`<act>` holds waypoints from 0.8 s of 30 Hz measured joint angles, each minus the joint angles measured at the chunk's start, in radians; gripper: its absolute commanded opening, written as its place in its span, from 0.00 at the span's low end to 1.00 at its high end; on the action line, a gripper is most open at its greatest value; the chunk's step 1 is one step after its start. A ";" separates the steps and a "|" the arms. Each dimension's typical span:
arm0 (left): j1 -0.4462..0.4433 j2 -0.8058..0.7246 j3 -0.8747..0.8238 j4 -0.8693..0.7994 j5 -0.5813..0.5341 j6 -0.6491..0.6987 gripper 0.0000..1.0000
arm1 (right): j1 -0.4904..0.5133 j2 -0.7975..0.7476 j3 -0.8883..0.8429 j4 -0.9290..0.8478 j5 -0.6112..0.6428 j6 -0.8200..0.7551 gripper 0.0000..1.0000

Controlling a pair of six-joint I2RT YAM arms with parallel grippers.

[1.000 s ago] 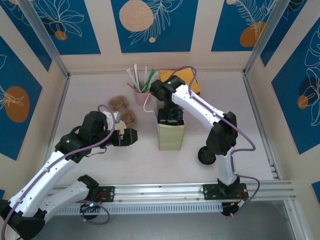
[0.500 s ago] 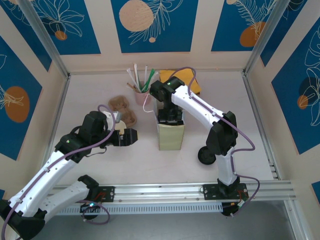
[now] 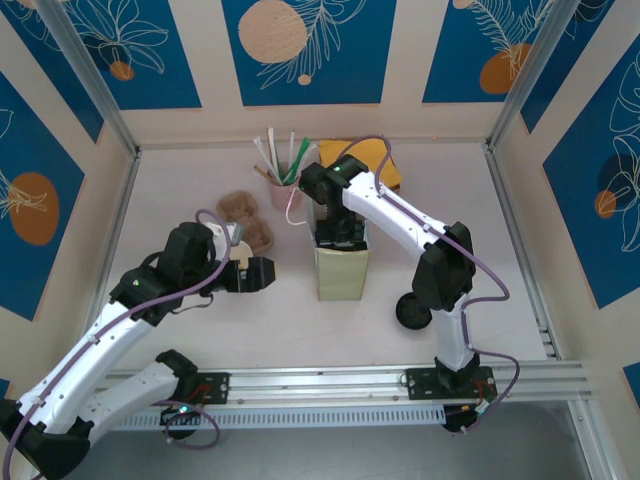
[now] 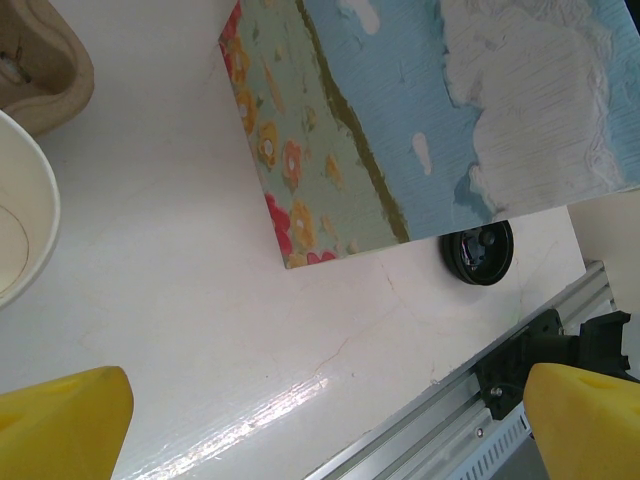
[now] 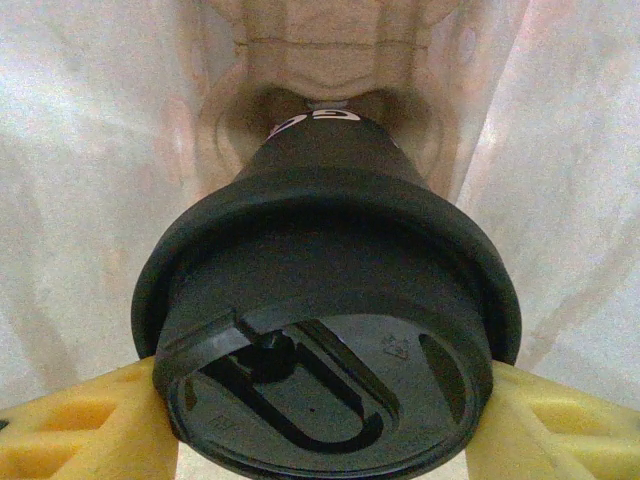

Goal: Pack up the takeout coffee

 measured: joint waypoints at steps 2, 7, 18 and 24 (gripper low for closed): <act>0.000 0.000 0.000 0.000 0.000 0.000 1.00 | 0.000 0.000 0.000 0.000 0.000 0.000 0.64; 0.000 0.001 0.000 0.000 0.000 0.000 1.00 | -0.001 0.000 -0.001 0.003 0.000 0.000 0.64; 0.000 0.009 0.000 0.002 0.000 0.000 1.00 | -0.002 0.000 -0.001 0.005 0.000 0.000 0.64; 0.000 0.009 0.000 0.002 0.000 0.000 1.00 | -0.002 0.000 -0.002 0.006 0.000 0.000 0.64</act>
